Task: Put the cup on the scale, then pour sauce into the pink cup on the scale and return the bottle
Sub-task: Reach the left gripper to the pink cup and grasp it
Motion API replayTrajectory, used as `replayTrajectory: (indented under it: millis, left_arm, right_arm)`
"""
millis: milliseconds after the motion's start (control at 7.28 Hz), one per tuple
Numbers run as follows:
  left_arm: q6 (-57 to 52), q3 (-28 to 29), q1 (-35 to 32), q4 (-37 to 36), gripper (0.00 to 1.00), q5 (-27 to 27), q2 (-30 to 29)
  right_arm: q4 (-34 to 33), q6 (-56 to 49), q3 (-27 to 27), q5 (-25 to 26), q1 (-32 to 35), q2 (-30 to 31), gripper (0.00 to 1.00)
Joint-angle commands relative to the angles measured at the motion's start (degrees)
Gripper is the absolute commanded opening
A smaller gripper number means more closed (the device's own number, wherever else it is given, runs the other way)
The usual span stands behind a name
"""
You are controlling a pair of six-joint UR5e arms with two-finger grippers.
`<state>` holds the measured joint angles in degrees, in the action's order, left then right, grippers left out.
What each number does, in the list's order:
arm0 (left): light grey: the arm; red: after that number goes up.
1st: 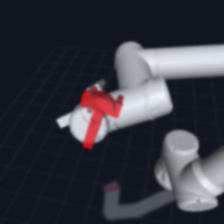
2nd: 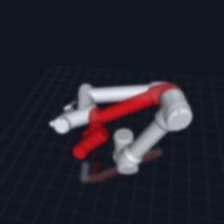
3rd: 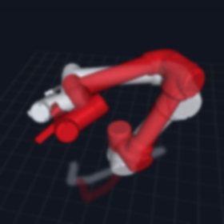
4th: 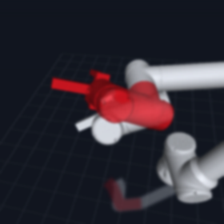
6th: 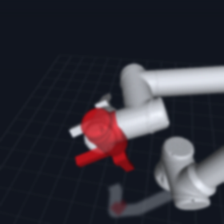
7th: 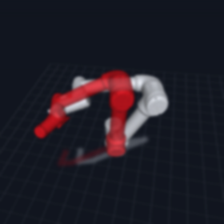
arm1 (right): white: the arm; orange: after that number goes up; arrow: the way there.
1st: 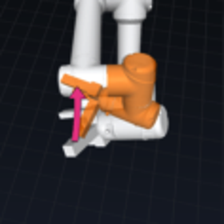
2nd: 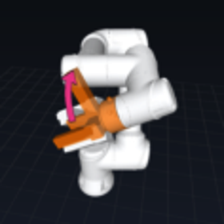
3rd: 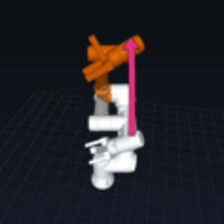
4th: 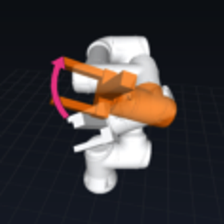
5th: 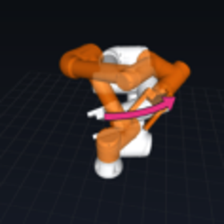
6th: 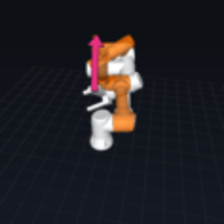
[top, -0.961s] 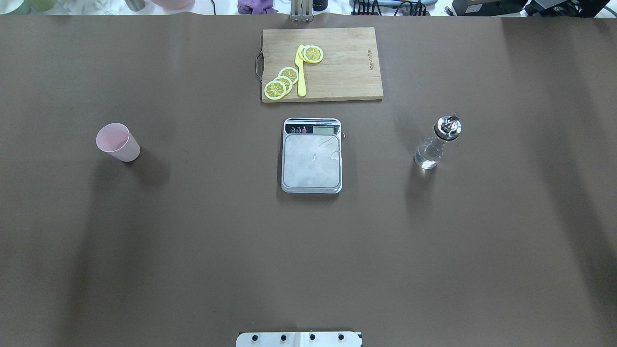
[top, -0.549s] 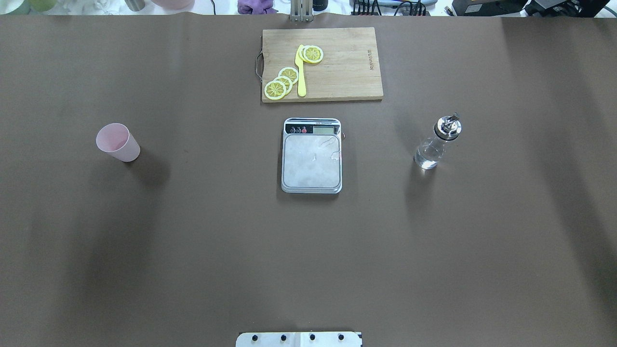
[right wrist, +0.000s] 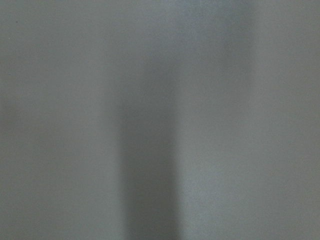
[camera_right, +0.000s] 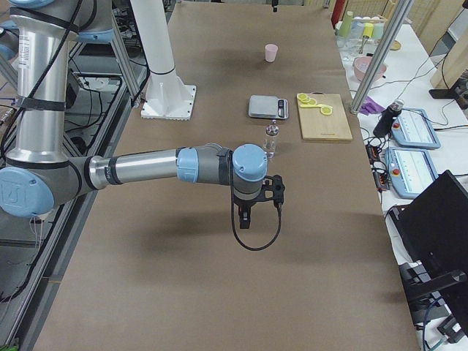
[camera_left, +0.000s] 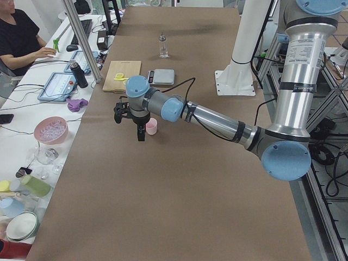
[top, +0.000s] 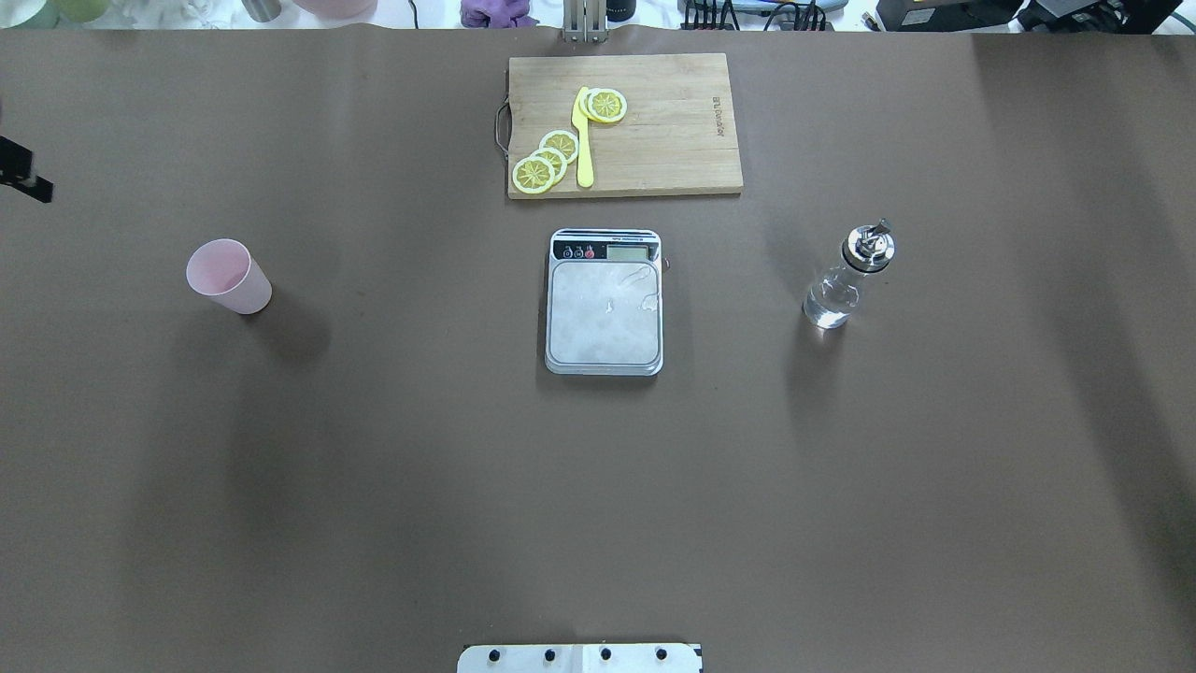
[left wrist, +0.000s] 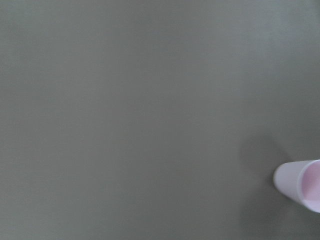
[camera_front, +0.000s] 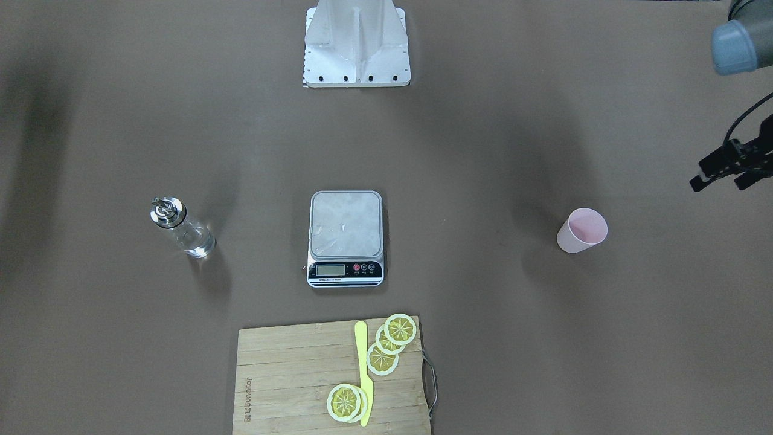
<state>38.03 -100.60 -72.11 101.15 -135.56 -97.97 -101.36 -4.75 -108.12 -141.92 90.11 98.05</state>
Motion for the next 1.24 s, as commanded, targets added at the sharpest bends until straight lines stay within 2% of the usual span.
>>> replayTrajectory:
  millis: [0, 137, 275, 549, 824, 1099]
  left_arm:
    - [10.44, 10.02, 7.04, 16.20, 0.97, 4.51, -1.77]
    - [16.48, 12.33, 10.29, 21.15, 0.97, 7.04, -2.83]
    - [20.81, 12.96, 14.94, 22.76, 0.97, 9.94, -4.49]
    - [21.91, 12.53, 16.30, 22.95, 0.92, 10.67, -4.60]
    - [21.38, 12.44, 16.30, 22.95, 0.82, 10.23, -4.07]
    - [21.38, 11.22, 16.30, 22.95, 0.60, 10.05, -3.81]
  right_arm:
    - [0.02, 0.01, 0.02, -0.11, -0.19, -0.23, 1.00]
    - [0.19, 0.00, -0.07, -0.20, -0.19, -0.31, 1.00]
    - [0.28, -0.26, 0.02, -0.20, -0.19, -0.14, 1.00]
    - [0.28, 0.00, -0.07, -0.20, -0.37, -0.58, 1.00]
    - [0.28, 0.00, -0.24, -0.29, -0.37, -0.66, 1.00]
    - [0.28, 0.09, -0.24, -0.38, -0.37, -0.66, 1.00]
